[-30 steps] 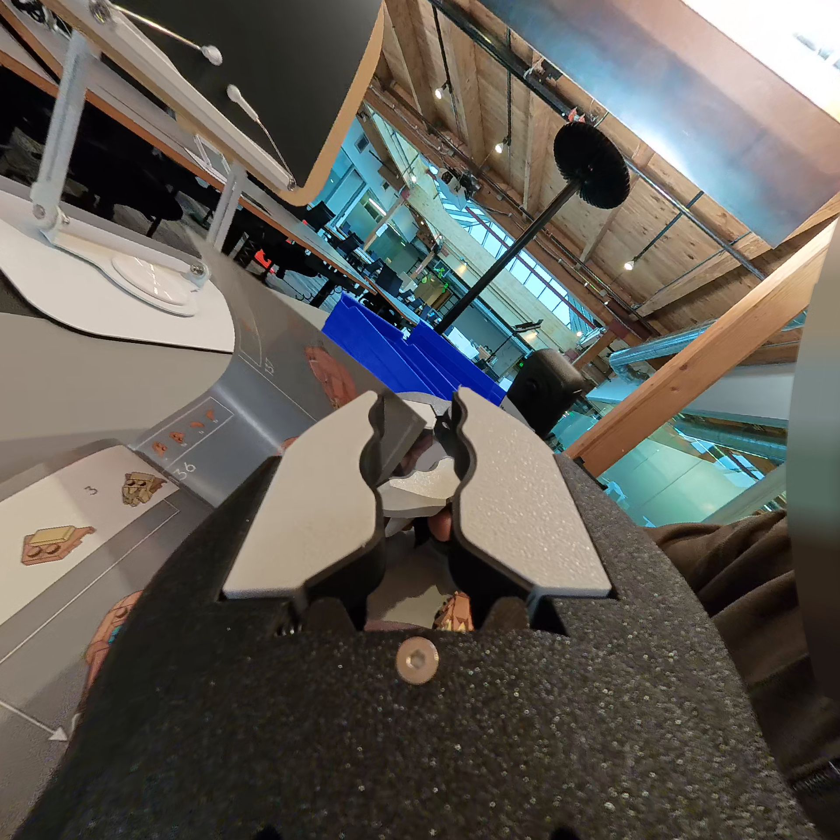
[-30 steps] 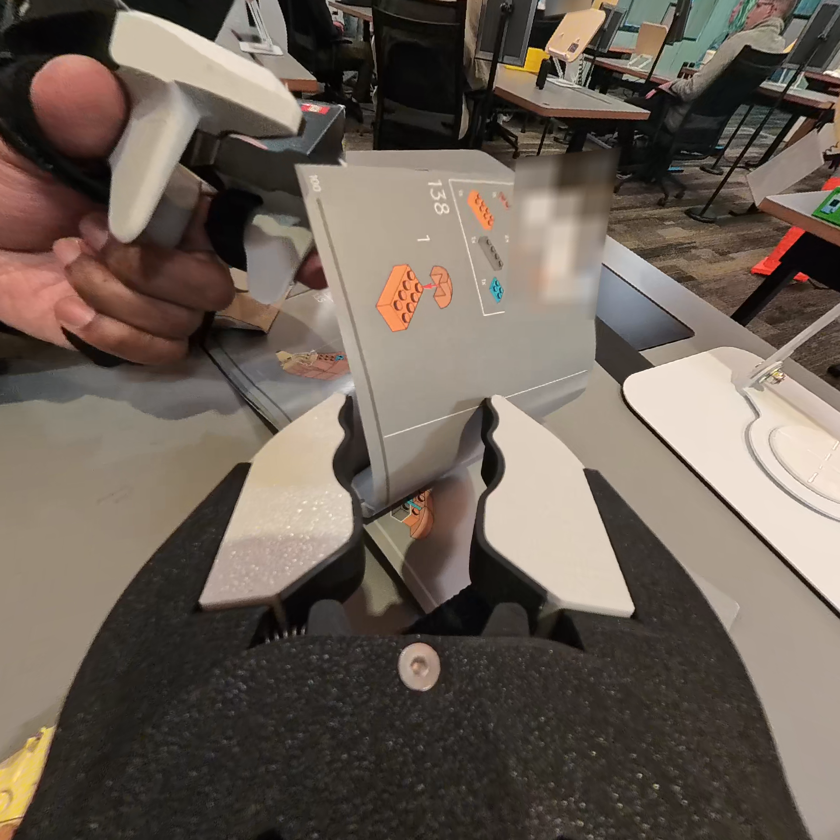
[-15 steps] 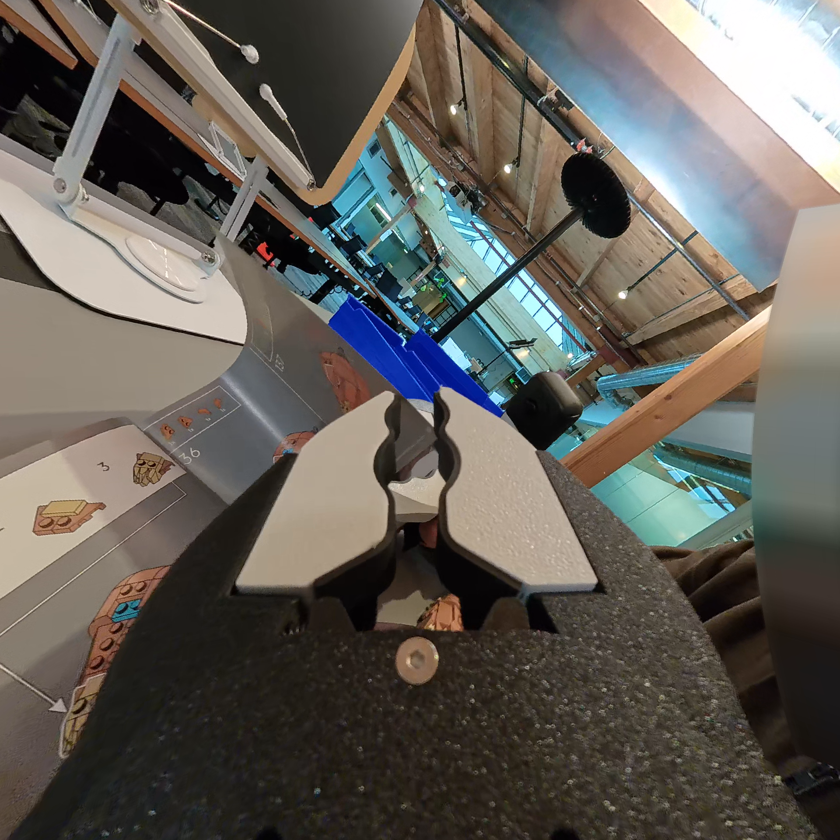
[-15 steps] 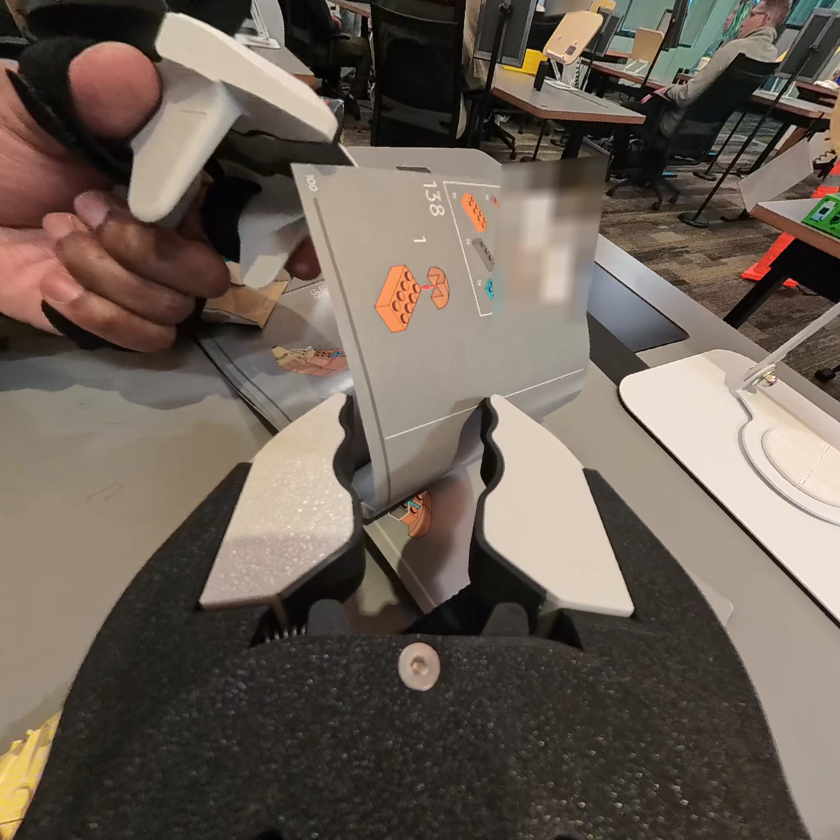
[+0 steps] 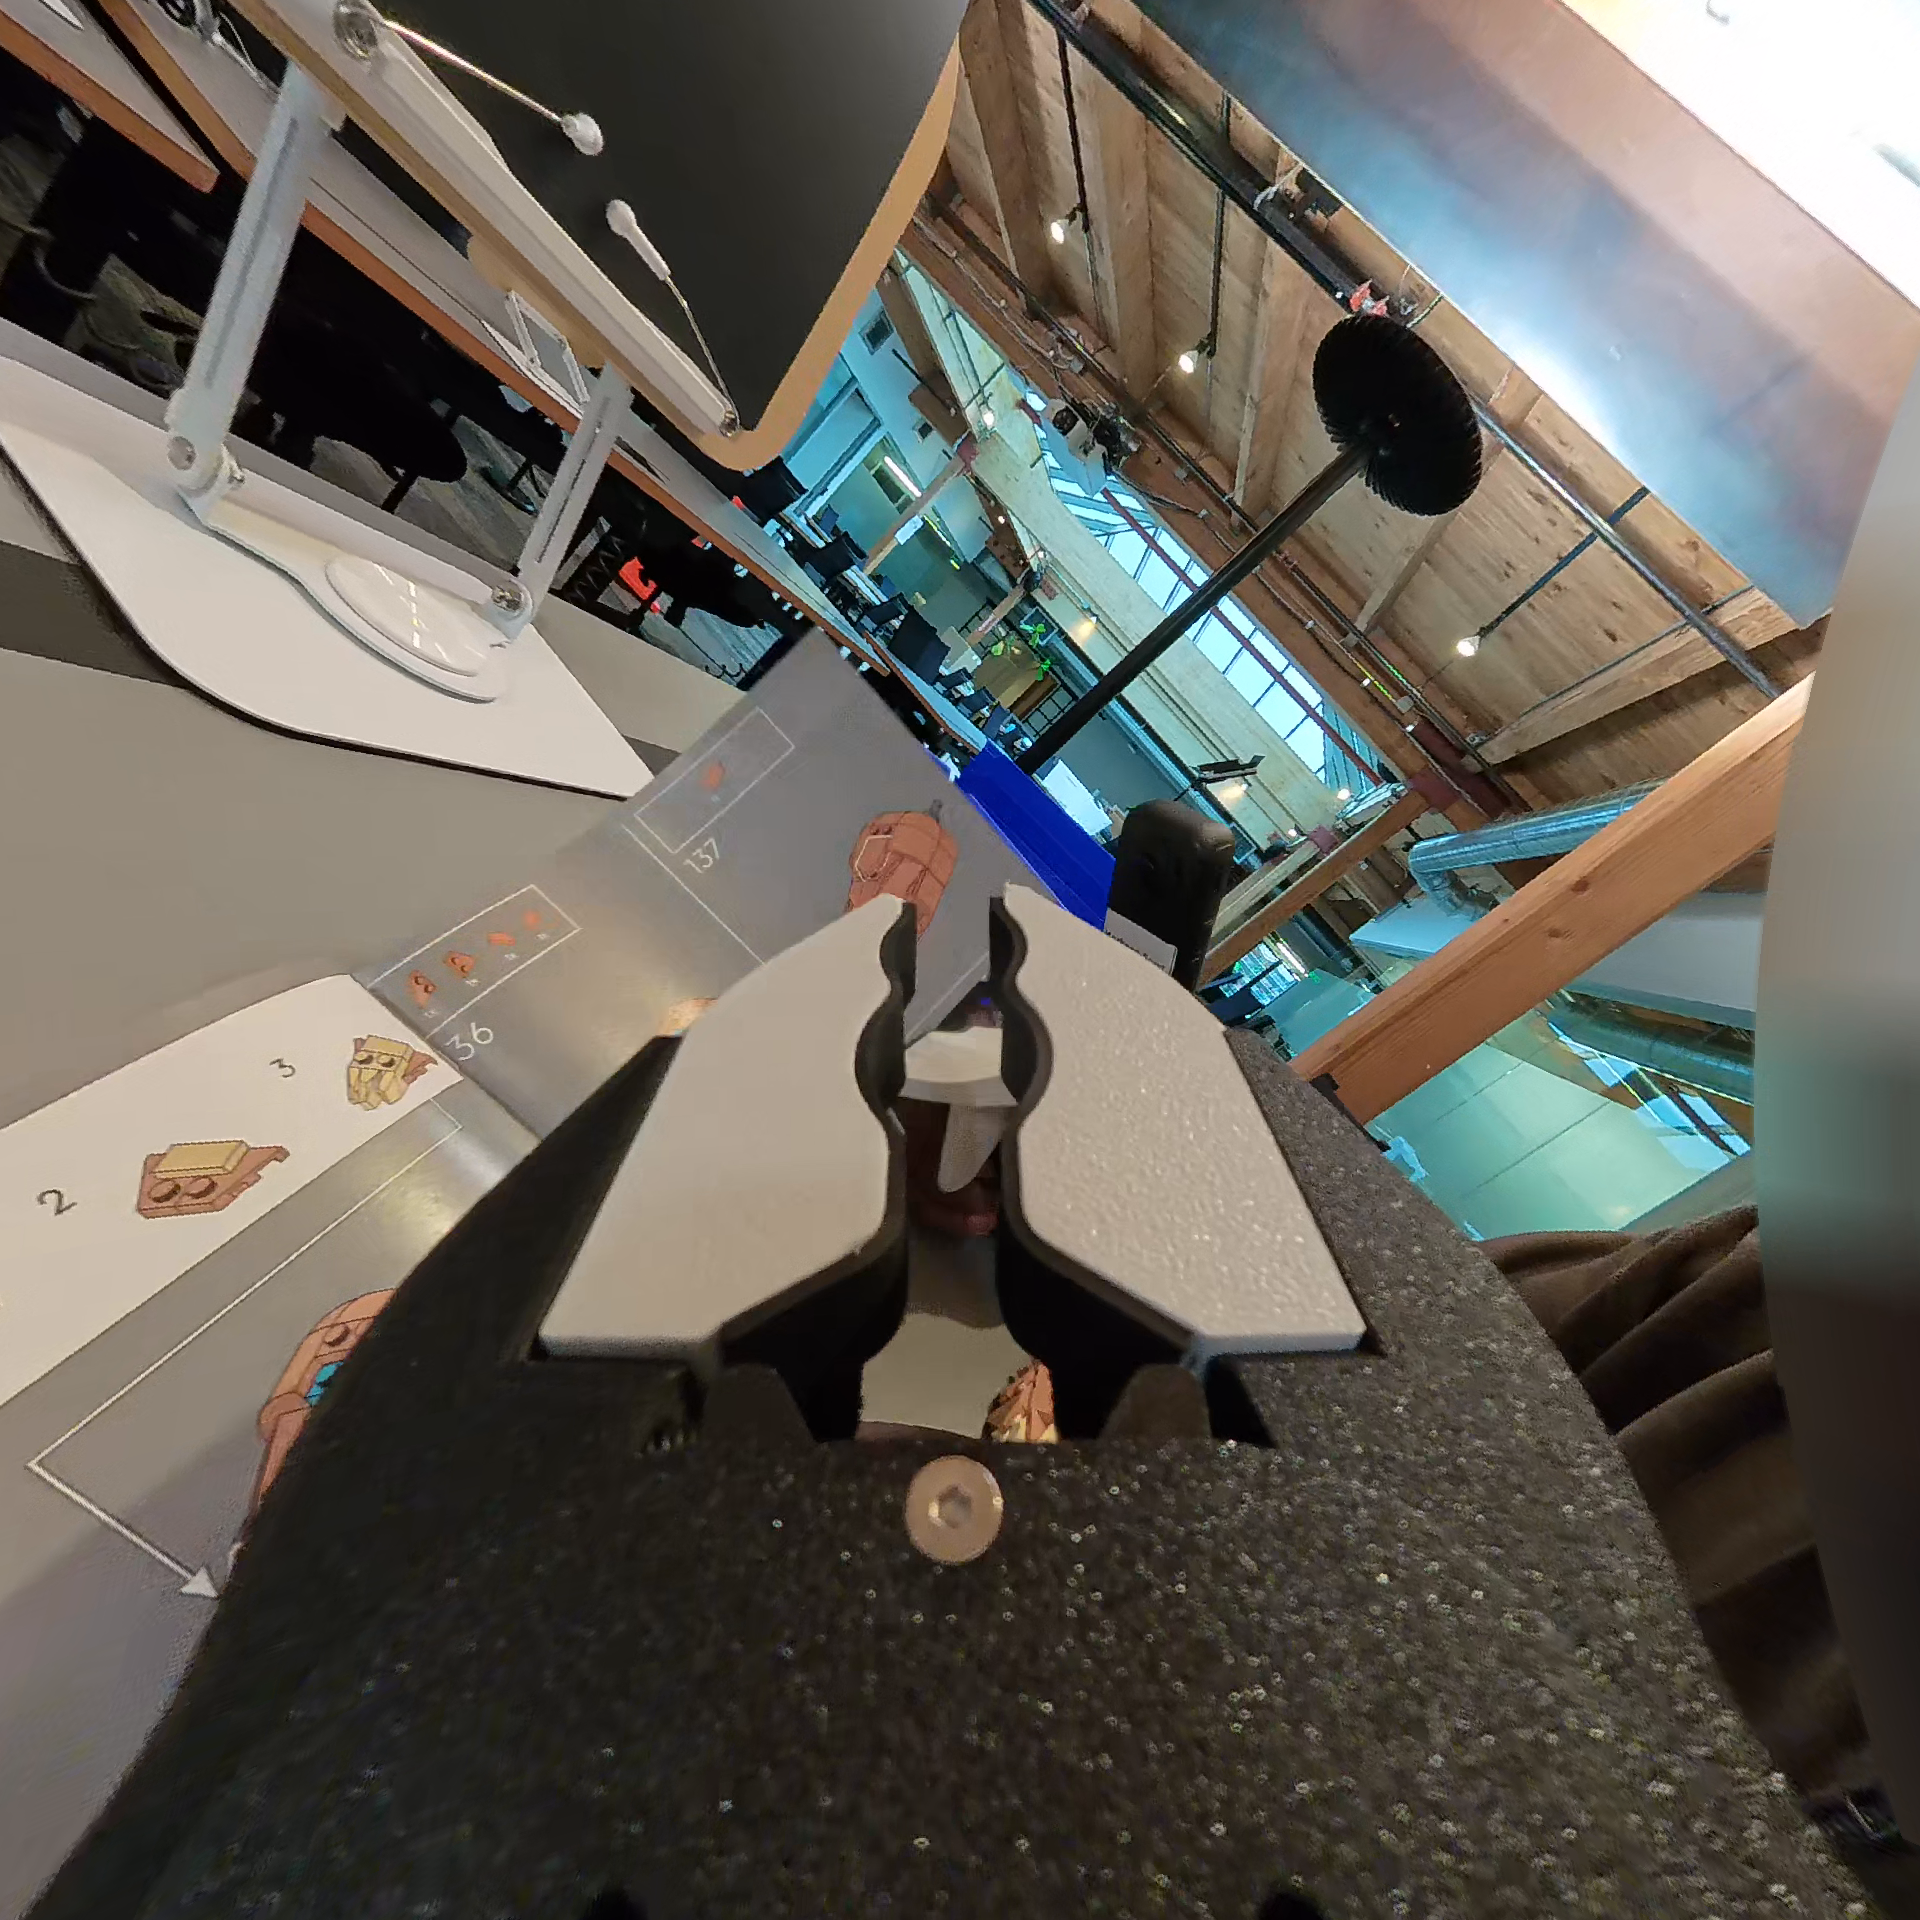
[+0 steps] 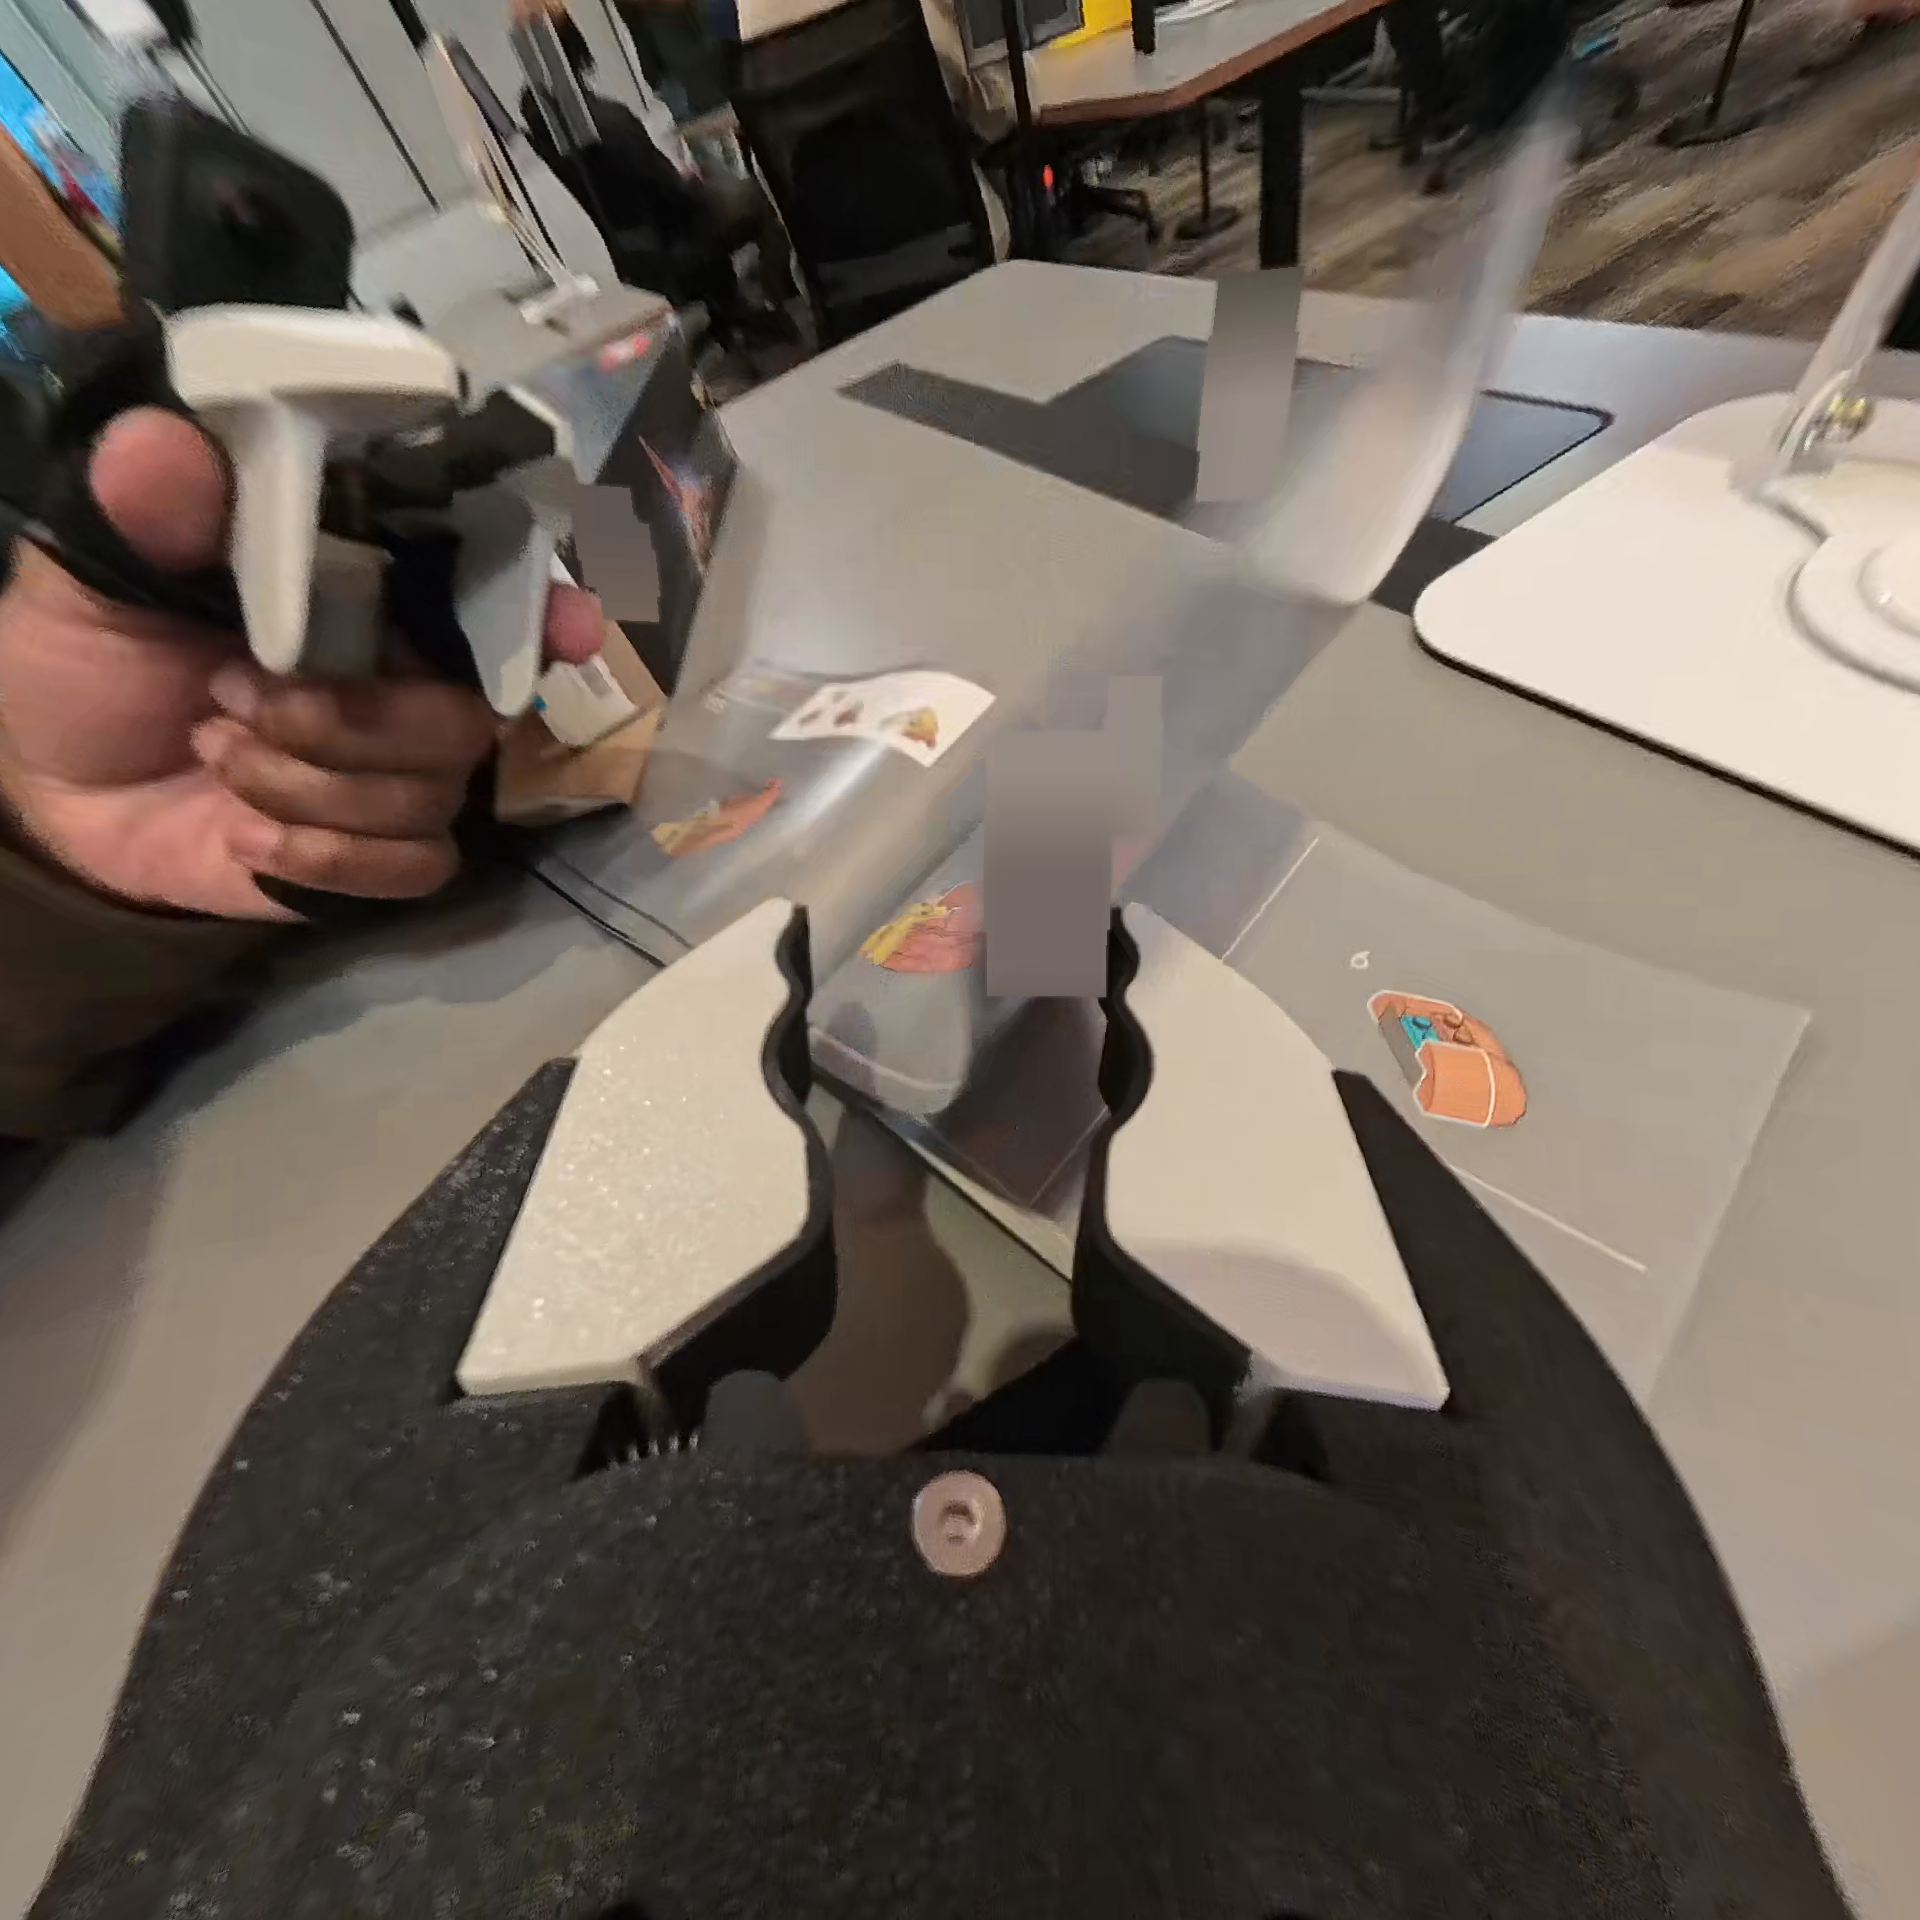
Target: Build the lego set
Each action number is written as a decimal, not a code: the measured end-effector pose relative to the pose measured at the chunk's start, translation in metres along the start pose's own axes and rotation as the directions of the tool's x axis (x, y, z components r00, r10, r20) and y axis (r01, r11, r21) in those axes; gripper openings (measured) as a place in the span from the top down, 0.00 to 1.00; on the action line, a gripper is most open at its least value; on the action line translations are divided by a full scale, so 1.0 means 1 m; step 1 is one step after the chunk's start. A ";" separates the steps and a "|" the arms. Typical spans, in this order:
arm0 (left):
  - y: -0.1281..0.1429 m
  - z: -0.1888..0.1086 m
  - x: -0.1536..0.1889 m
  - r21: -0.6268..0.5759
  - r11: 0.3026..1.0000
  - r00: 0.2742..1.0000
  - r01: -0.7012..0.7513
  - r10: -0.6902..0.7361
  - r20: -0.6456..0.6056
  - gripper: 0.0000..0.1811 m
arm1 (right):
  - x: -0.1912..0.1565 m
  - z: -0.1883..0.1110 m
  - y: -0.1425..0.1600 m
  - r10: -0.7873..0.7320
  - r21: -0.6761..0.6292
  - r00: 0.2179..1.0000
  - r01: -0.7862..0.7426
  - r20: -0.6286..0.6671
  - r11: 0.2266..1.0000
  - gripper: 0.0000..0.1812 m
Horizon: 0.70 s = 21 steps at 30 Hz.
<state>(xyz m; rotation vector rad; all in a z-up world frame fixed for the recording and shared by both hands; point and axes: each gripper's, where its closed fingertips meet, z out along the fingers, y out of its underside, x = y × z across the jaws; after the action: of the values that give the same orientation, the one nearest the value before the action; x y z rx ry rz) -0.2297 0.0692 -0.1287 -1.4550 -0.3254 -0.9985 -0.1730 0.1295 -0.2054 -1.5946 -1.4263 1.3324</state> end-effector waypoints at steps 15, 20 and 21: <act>0.005 0.001 0.000 -0.031 0.999 1.000 -0.012 0.012 0.000 0.93 | -0.002 -0.011 -0.010 0.077 0.087 0.992 -0.085 0.096 0.993 0.72; 0.003 -0.001 0.003 -0.037 0.999 1.000 -0.020 0.020 0.001 0.93 | -0.004 -0.011 -0.012 0.054 0.096 0.994 -0.063 0.095 0.993 0.72; 0.001 -0.002 0.006 -0.041 0.999 1.000 -0.030 0.030 0.002 0.92 | -0.005 -0.010 -0.013 0.046 0.097 0.994 -0.056 0.096 0.994 0.72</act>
<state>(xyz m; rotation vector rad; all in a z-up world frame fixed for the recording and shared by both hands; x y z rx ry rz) -0.2267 0.0651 -0.1256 -1.4946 -0.2856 -0.9844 -0.1677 0.1297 -0.1891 -1.5308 -1.3598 1.5020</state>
